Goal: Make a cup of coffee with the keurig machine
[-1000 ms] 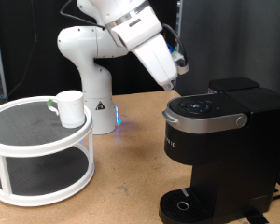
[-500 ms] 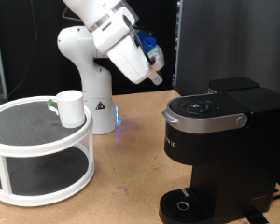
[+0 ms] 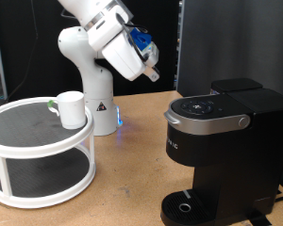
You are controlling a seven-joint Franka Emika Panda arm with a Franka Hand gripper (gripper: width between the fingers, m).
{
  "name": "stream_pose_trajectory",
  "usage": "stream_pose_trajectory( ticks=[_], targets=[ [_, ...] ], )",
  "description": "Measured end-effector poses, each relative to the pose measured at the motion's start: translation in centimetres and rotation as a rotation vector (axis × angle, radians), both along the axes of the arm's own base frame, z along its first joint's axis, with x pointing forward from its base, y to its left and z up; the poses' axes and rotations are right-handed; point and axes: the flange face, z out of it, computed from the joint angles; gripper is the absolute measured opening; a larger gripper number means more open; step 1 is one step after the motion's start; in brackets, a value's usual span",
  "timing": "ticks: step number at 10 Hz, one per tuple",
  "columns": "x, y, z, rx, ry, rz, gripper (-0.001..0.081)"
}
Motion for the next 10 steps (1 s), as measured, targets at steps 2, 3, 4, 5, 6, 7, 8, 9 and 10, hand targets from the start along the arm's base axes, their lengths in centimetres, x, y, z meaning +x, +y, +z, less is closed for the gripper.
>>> stream_pose_trajectory(
  ticks=[2,3,4,5,6,7,8,9,10],
  targets=[
    [-1.0,-0.5,-0.5,0.114,-0.013,-0.011,0.0005],
    [-2.0,-1.1,-0.5,0.159,-0.018,-0.009,0.0005],
    [-3.0,-1.7,-0.2,0.205,-0.029,-0.013,0.0005],
    [-4.1,-2.3,0.2,0.225,-0.035,-0.007,0.0005],
    [-5.1,-2.5,0.5,0.235,-0.043,-0.006,0.0005],
    [-5.1,-2.5,0.4,0.236,-0.037,-0.009,0.0005],
    [-4.7,-2.4,0.3,0.245,-0.049,-0.038,0.0005],
    [-4.5,-2.2,0.3,0.277,-0.060,-0.064,0.0005],
    [-4.6,-2.3,0.4,0.320,-0.077,-0.080,0.0005]
  ],
)
